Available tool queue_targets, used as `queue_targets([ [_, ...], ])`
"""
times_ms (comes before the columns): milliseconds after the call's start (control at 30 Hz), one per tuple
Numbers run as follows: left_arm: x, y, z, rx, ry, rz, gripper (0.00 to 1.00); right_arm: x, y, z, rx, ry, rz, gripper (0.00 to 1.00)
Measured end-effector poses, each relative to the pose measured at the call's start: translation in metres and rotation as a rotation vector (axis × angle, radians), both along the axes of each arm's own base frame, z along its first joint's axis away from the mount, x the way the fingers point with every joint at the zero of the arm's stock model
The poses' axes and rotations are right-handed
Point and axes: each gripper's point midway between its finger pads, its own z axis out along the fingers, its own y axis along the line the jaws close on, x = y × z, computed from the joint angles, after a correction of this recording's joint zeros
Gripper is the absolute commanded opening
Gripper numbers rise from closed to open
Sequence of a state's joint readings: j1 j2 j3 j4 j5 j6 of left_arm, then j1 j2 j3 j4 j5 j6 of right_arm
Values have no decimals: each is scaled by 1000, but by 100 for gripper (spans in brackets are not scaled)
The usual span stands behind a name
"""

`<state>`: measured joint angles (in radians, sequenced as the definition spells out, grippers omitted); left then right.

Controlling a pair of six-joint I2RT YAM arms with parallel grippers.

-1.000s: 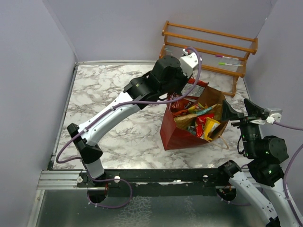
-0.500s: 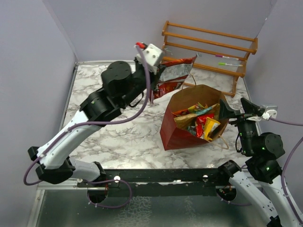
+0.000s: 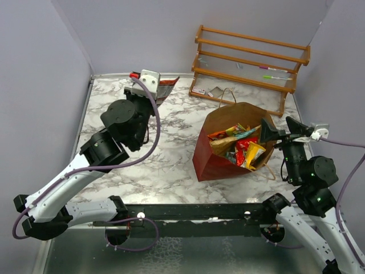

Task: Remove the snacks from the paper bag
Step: Place the snack at the center of the board.

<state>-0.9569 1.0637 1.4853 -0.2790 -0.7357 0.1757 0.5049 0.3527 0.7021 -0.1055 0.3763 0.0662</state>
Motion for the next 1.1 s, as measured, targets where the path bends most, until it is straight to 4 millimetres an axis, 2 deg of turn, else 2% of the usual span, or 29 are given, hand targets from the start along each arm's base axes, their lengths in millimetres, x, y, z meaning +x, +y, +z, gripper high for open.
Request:
queue_targets([
  [267, 31, 21, -95, 191, 131, 183, 0, 5, 5, -5, 3, 19, 11, 91],
  [467, 77, 33, -132, 155, 249, 245, 0, 5, 5, -5, 4, 20, 15, 91],
  [600, 120, 34, -156, 41, 360, 239, 0, 5, 6, -5, 5, 20, 16, 91],
  [933, 213, -1, -185, -343, 511, 161, 0, 2, 4, -3, 10, 11, 17, 91],
  [1100, 265, 4, -206, -624, 559, 129, 0, 2, 4, -4, 9, 13, 16, 91],
])
